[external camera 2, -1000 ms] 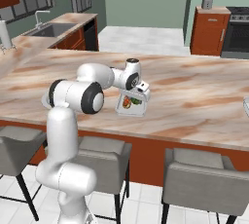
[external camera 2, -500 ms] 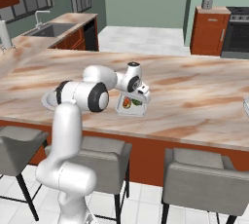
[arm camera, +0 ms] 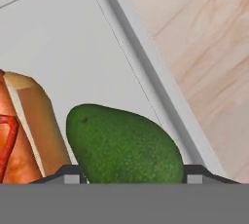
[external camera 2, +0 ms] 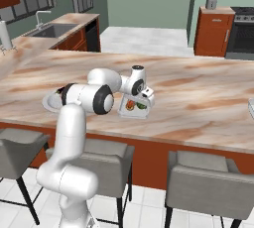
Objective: Place one cooked food and one vegetable from the large plate to each tupperware container.
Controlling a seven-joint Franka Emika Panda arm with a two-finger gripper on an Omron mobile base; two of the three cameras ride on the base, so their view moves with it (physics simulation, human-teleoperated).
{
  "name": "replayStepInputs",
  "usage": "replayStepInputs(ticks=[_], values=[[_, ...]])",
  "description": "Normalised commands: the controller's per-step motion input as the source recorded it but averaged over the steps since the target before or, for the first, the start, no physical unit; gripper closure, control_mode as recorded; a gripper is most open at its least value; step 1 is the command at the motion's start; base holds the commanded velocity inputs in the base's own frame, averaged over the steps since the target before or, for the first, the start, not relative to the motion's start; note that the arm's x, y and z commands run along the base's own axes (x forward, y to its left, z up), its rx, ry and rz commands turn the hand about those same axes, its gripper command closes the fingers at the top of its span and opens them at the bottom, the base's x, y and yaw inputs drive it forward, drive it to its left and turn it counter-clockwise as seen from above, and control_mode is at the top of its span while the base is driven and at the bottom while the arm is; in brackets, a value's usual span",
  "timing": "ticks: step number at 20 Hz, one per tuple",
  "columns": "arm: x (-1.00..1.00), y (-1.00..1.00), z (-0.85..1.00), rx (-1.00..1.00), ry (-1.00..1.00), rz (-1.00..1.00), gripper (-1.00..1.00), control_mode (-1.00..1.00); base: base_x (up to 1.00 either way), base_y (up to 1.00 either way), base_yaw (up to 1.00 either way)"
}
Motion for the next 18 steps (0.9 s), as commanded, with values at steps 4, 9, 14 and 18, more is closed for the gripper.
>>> replayStepInputs(ticks=[4,9,14,18], values=[[-0.12,0.00,-0.03,0.00,-0.02,-0.01,-1.00,-1.00,0.00,0.00,0.00],[-0.26,0.03,0.00,0.00,-0.08,0.00,-1.00,-1.00,0.00,0.00,0.00],[-0.24,0.29,0.00,0.00,-0.04,0.00,-1.00,-1.00,0.00,0.00,0.00],[-0.22,0.22,0.32,0.00,-0.14,0.00,-1.00,-1.00,0.00,0.00,0.00]])
